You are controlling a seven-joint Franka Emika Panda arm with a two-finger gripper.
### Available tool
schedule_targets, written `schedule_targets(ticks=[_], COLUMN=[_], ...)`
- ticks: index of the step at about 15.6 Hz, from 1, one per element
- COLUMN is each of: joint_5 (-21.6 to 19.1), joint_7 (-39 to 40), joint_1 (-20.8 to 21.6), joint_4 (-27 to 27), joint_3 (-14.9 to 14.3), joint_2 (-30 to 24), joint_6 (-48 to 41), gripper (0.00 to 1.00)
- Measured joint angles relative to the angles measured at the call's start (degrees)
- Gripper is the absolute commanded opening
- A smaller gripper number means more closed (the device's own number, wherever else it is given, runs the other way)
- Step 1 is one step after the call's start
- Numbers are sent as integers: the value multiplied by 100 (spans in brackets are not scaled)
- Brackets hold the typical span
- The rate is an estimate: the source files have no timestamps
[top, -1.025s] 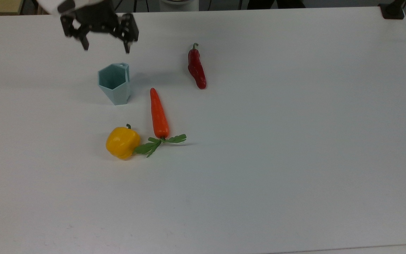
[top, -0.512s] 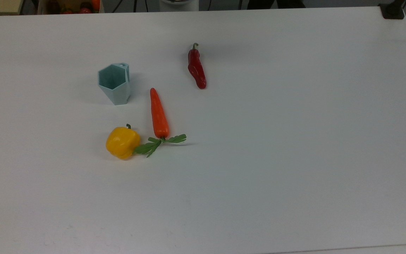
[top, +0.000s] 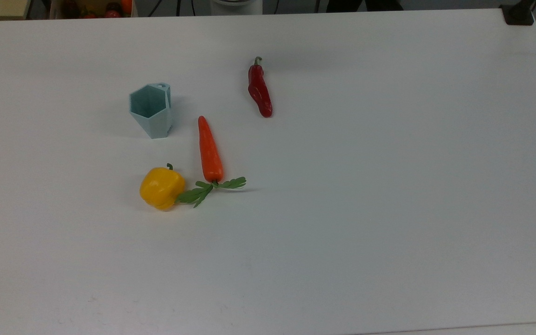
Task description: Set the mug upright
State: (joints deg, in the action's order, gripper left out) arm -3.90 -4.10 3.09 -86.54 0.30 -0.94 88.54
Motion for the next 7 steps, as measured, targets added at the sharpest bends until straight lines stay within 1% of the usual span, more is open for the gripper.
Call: schedule_targets(ticks=[1,3,7], joint_5=[0,-2,-2], joint_7=[179,381,446], joint_1=[82,135,174], joint_4=[-70,-212,-306], joint_3=[-127,-254,-288], joint_2=[-18,-55,-71], joint_6=[191,470,543], gripper=[100,100,100])
